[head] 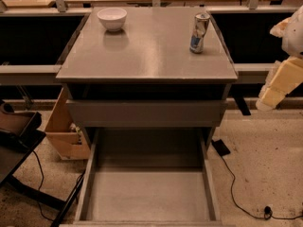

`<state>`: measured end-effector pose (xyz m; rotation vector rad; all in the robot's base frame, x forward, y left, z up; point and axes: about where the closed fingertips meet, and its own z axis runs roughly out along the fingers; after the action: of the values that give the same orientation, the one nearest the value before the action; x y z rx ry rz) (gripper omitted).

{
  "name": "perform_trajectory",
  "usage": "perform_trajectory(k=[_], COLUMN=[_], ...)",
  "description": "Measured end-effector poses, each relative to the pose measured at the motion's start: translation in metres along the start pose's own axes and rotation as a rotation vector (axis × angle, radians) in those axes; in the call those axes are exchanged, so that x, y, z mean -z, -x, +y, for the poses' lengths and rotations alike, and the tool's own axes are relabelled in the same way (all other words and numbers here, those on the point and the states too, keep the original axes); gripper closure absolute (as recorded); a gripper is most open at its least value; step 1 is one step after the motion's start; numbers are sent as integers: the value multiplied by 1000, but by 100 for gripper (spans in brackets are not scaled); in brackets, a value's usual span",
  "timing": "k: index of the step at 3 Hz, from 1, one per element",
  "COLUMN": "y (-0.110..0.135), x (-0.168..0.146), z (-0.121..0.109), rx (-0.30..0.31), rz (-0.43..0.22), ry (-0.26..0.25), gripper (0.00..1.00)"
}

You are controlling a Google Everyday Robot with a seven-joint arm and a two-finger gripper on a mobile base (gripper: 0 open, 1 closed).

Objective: Place redbull can into middle drawer

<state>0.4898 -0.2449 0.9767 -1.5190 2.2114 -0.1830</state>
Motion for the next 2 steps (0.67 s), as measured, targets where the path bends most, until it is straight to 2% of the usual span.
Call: perform_trajectory(k=[1, 2], y=[0, 13], x=[0, -18], z=[0, -33], rx=[0, 1], rz=[0, -104], ry=[0, -50], gripper=[0, 0])
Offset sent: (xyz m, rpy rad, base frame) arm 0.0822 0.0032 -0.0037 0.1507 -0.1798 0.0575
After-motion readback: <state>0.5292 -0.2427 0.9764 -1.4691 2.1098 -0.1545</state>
